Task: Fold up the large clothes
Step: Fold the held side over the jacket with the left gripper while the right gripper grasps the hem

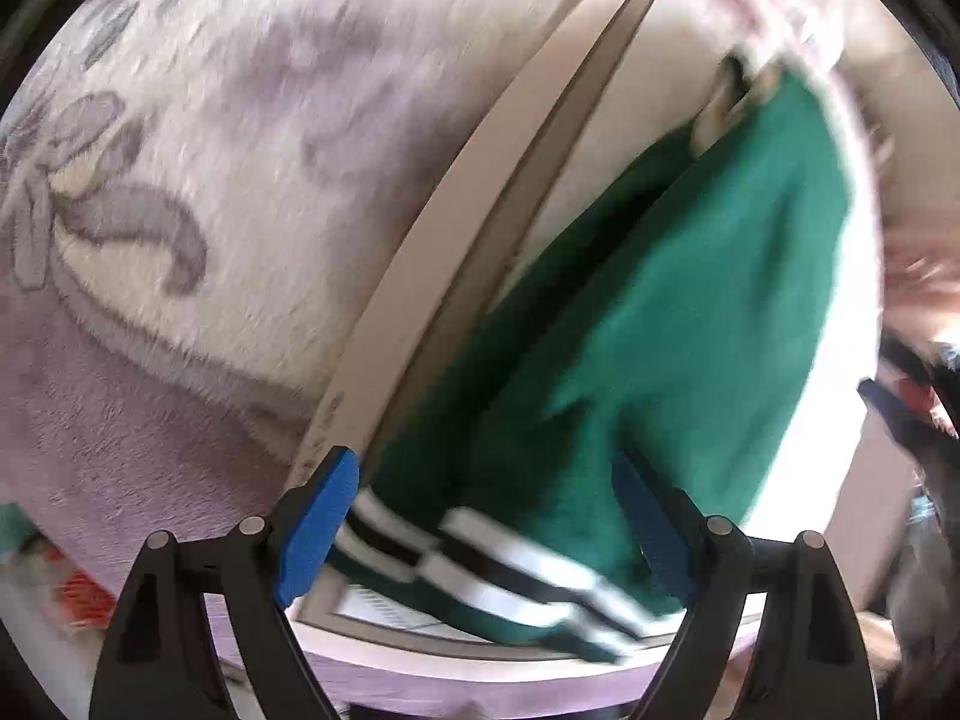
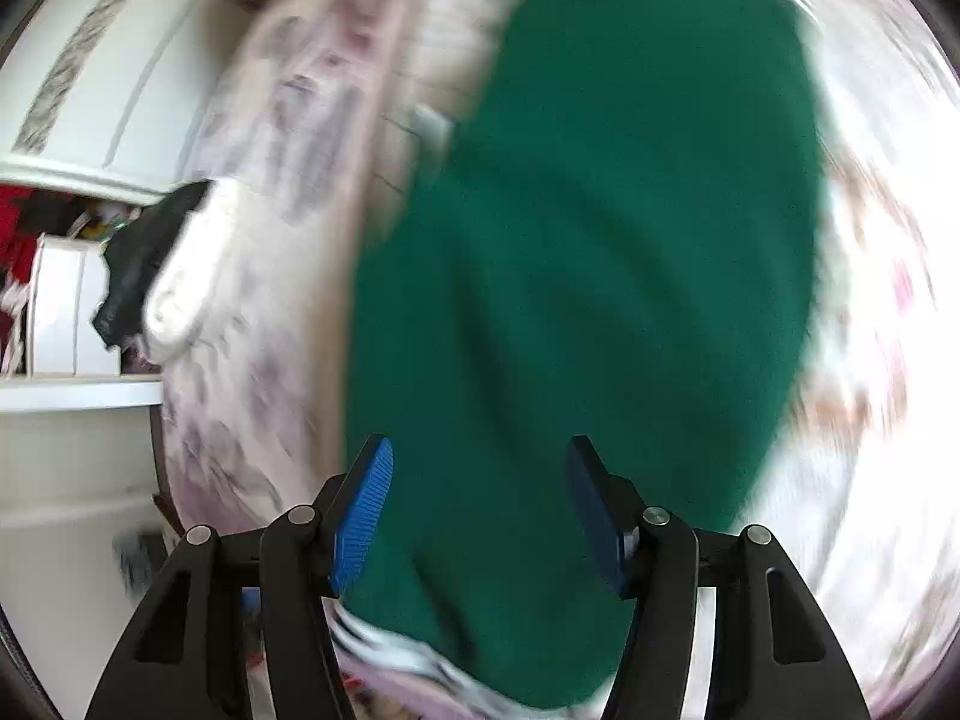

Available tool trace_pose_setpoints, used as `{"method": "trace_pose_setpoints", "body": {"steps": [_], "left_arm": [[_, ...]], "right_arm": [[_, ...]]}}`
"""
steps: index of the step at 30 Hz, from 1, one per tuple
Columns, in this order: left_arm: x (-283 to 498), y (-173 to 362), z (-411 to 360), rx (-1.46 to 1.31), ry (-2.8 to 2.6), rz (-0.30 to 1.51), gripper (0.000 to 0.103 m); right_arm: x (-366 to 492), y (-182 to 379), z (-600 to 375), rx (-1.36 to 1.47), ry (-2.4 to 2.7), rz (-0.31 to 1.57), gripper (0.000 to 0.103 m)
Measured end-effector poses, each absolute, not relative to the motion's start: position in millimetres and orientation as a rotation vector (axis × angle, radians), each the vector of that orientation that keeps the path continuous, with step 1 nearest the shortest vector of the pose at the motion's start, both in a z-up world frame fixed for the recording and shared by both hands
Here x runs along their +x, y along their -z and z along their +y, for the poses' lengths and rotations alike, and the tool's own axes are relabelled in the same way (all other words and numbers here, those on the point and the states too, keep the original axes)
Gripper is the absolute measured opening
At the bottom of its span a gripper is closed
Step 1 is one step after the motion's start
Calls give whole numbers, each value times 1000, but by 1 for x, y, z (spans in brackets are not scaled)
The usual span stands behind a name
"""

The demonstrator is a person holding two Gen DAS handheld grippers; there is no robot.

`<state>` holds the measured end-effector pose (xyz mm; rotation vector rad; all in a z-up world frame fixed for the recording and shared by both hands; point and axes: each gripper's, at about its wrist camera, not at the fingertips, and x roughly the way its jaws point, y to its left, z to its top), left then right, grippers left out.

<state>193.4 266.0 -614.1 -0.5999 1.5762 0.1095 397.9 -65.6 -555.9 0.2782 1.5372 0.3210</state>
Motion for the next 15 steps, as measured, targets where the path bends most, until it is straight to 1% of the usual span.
{"method": "trace_pose_setpoints", "body": {"steps": [2,3,4,5,6,7,9,11,12,15], "left_arm": [[191,638,252,-552,-99,1643,86],[191,644,246,-532,-96,1651,80],[190,644,242,-515,-104,1634,70],[189,639,238,-489,-106,1606,54],[188,632,235,-455,-116,1580,33],[185,620,236,-447,-124,1538,28],[178,598,245,-504,-128,1476,15],[175,582,256,-505,-138,1430,13],[176,582,260,-482,-152,1428,14],[181,618,281,-460,-203,1484,15]], "right_arm": [[360,578,-95,344,-244,1596,62],[339,594,-109,410,-215,1638,62],[322,610,-119,464,-201,1673,62],[301,628,-130,514,-170,1709,62],[290,637,-136,541,-150,1726,62],[276,648,-142,572,-140,1741,62],[257,658,-149,602,-122,1745,62],[245,664,-153,626,-127,1731,62],[240,666,-154,640,-131,1724,62],[232,680,-148,672,-168,1719,62]]}}
